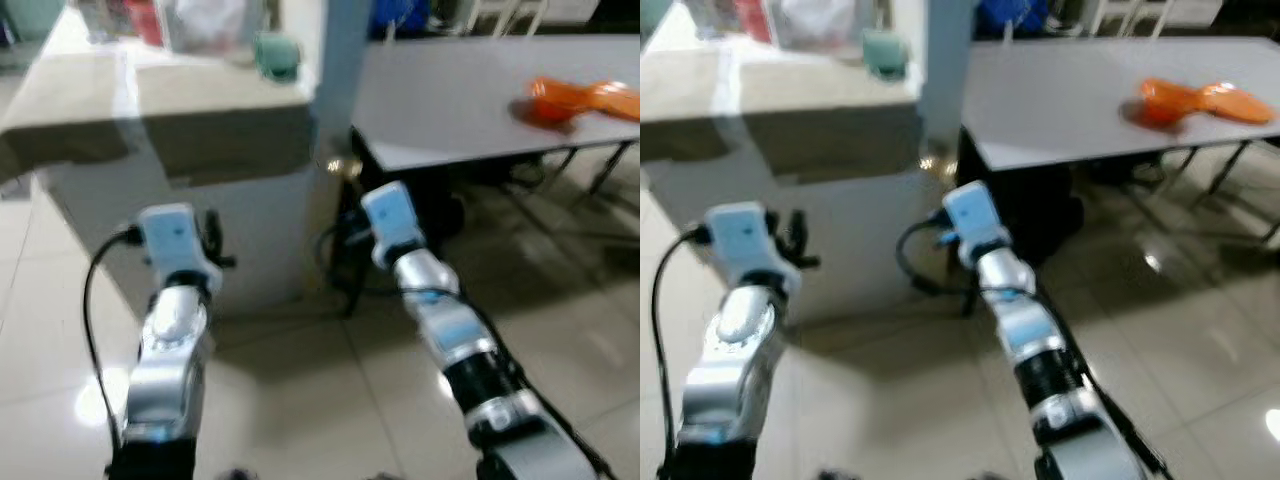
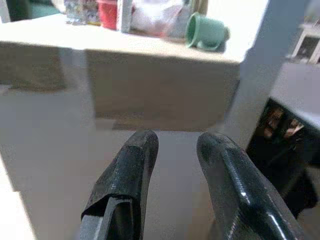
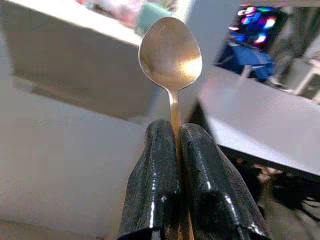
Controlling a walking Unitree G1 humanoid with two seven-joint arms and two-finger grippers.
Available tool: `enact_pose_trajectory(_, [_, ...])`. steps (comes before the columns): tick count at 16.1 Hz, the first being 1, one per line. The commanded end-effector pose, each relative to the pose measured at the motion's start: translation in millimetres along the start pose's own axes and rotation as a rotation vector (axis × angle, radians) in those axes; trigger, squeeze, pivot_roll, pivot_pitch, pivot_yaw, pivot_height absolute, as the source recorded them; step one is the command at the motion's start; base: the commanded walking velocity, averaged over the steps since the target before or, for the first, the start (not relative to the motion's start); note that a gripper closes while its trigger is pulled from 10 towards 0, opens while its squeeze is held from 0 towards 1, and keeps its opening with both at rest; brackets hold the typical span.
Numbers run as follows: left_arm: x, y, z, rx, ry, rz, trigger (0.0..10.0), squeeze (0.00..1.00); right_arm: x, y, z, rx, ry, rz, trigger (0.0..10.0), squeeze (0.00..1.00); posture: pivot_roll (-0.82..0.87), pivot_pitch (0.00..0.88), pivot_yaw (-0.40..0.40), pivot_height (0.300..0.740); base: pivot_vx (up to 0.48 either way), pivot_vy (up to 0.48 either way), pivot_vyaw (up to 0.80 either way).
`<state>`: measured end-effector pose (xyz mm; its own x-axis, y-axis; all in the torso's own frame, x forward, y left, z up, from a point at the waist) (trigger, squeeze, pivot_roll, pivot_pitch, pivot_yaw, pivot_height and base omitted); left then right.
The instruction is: Setting the table
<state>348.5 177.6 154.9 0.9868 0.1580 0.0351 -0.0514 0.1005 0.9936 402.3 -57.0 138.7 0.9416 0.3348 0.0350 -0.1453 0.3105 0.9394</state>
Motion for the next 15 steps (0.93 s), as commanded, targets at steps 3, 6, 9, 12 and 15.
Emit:
enact_pose_trajectory(3, [3.6,-15.9,-6.8,0.054,0.053,-0.047,9.7,0.0,-3.2,0.7,-7.6,0.008,0.027,0.014,10.0,0.0,-0.03,0.035,-0.032,0.74,0.0,-0.442,0.0])
enact_pose_trajectory(6, [10.7,-23.7,8.4,0.072,0.044,-0.063,10.0,0.0,-5.9,-2.3,-10.9,-0.006,0.041,0.009,10.0,0.0,-0.04,0.037,-0.026,0.74,0.0,-0.295,0.0])
enact_pose_trajectory(9, [-1.1,-16.2,28.2,0.063,-0.09,-0.019,9.1,0.0,-7.6,-4.4,-12.5,-0.003,0.043,0.003,10.0,0.0,-0.03,0.041,-0.029,0.74,0.0,0.0,0.0])
enact_pose_trajectory(12, [-22.8,-0.9,49.7,0.1,-0.219,0.066,7.3,0.0,-7.8,-6.0,-10.0,-0.005,0.044,-0.002,10.0,0.0,-0.02,0.054,-0.03,0.74,0.0,0.0,0.0])
enact_pose_trajectory(15, [-29.6,2.4,58.4,0.085,-0.266,0.073,10.0,0.0,-6.3,-4.8,-9.6,-0.01,0.045,-0.002,10.0,0.0,-0.02,0.062,-0.035,0.74,0.0,0.0,0.0])
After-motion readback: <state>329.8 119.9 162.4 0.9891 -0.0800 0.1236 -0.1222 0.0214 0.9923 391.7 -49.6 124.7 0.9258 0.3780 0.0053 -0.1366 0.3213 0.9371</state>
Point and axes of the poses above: a point about 5 cm out from each wrist's last joint towards the gripper, its own x axis pointing out of the wrist towards the gripper, its own y axis along the axis of the wrist's last joint, z = x × y, the point moved 6 cm from there along x, pointing out of the wrist towards the gripper, and after that the axes turned 4 degrees about -x, right-handed, at the moved point
